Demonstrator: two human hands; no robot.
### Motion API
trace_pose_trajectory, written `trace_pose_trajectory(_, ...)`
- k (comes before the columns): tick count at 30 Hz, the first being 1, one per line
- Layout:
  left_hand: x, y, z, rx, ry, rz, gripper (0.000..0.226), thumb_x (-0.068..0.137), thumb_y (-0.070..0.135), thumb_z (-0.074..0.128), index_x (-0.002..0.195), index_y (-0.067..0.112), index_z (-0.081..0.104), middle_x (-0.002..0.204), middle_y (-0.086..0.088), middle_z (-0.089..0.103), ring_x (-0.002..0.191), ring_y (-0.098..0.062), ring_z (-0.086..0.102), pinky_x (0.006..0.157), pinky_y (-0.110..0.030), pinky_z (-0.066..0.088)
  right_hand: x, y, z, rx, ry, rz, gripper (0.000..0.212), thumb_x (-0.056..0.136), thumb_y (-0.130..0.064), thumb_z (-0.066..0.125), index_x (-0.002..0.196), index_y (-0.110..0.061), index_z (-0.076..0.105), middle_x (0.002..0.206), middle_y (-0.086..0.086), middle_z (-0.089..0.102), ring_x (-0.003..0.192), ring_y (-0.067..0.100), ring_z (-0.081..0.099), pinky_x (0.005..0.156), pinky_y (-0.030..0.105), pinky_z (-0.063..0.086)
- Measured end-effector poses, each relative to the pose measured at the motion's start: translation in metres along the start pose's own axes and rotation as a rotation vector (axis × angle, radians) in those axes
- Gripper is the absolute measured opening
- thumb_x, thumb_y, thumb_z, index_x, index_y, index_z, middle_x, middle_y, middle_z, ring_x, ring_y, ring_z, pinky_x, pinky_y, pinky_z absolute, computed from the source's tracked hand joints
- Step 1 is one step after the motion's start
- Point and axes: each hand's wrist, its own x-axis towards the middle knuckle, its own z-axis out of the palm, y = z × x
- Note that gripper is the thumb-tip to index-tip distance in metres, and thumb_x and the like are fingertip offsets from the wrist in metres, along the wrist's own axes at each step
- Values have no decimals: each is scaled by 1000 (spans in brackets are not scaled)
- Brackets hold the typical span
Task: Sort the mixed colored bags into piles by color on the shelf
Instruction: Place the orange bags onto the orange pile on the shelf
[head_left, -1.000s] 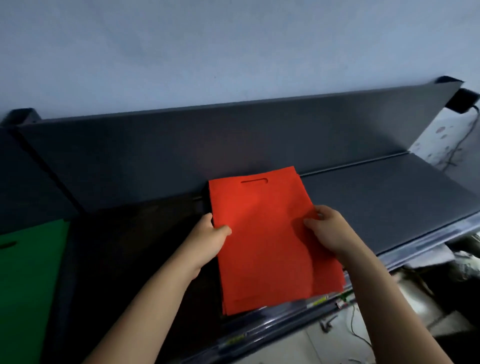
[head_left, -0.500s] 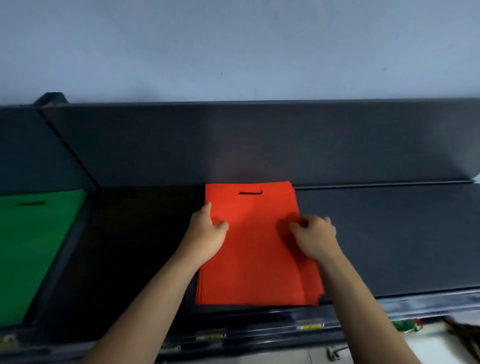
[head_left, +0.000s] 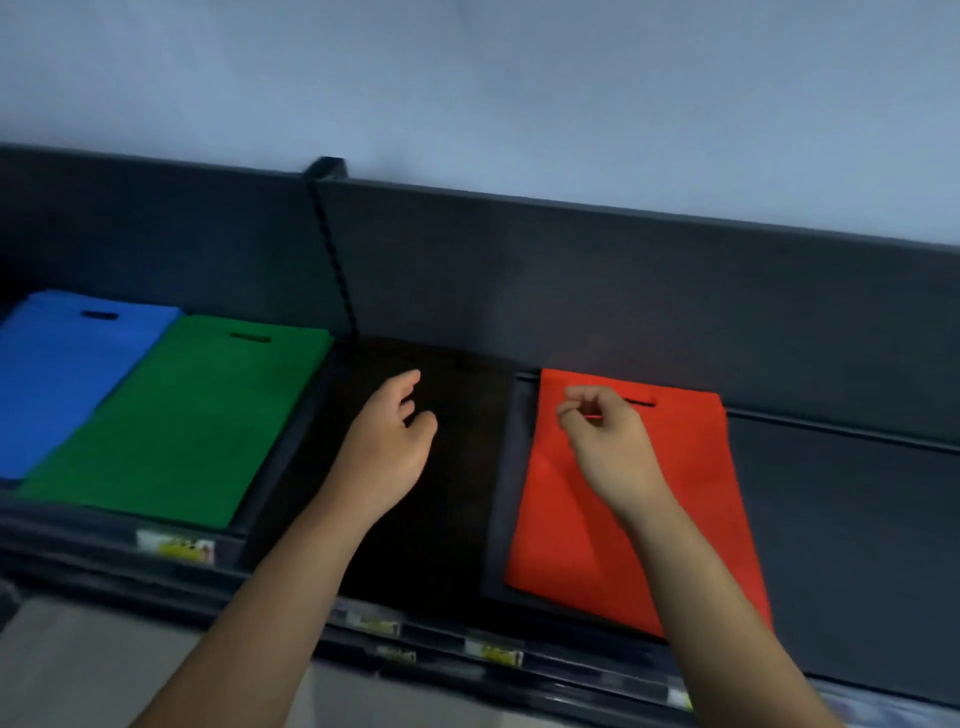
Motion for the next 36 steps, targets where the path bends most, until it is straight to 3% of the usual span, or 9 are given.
trace_pose_trajectory(2,-5,-13,-39,-27,65,-19,55,101,17,54,154,25,41,153,8,47,139,-6,47,107,-25,38,-7,-24,36,50,-83,-38,16,100,-10,67,114,-16,69,90,-7,69,78,2,61,80,16,48)
trace_pose_trajectory(6,-23,-47,-131,-58,217,-46,52,103,15,52,154,22,41,155,7,45,141,-10,45,105,-24,36,-30,-78,116,90,-234,-61,12,99,-18,66,105,-28,69,94,-2,73,79,9,63,82,33,54)
trace_pose_trajectory(9,-45,-79,-211,-66,301,-74,51,106,23,50,156,28,38,158,11,40,142,-8,42,103,-26,36,-59,-120,184,116,-338,-90,12,100,-21,65,110,-26,70,101,2,75,84,10,65,85,34,56)
trace_pose_trajectory(14,-74,-122,-322,-72,378,-113,53,108,31,49,157,33,32,161,13,35,145,-12,39,113,-39,38,-99,-174,278,119,-443,-155,8,103,-21,63,107,-25,68,95,-6,66,75,14,58,67,28,49)
trace_pose_trajectory(18,-94,-168,-419,-87,437,-142,53,108,32,49,157,35,31,161,13,36,144,-12,40,116,-44,37,-141,-222,364,137,-496,-174,8,104,-21,61,107,-25,67,100,-4,68,78,20,57,71,36,49)
trace_pose_trajectory(25,-88,-229,-508,-120,482,-143,50,106,29,51,154,33,38,156,13,42,140,-8,44,114,-38,40,-160,-270,459,144,-531,-180,8,104,-23,61,110,-22,67,103,-6,69,78,22,54,69,33,50)
trace_pose_trajectory(31,-43,-264,-562,-80,482,-155,52,107,26,50,156,28,36,157,12,41,143,-11,41,118,-43,38,-139,-296,538,145,-543,-155,6,103,-22,62,102,-26,68,100,-6,69,80,24,59,73,45,54)
trace_pose_trajectory(33,-19,-270,-585,-50,466,-151,52,107,27,50,156,28,35,157,12,40,142,-11,41,118,-42,38,-124,-306,570,158,-535,-157,7,103,-22,62,102,-26,68,100,-6,69,80,21,61,72,41,55)
trace_pose_trajectory(36,15,-284,-623,31,454,-149,53,106,26,49,157,25,35,159,10,39,144,-11,39,117,-39,37,-103,-325,618,129,-519,-200,7,104,-20,60,105,-20,67,100,-3,69,68,15,56,56,21,46)
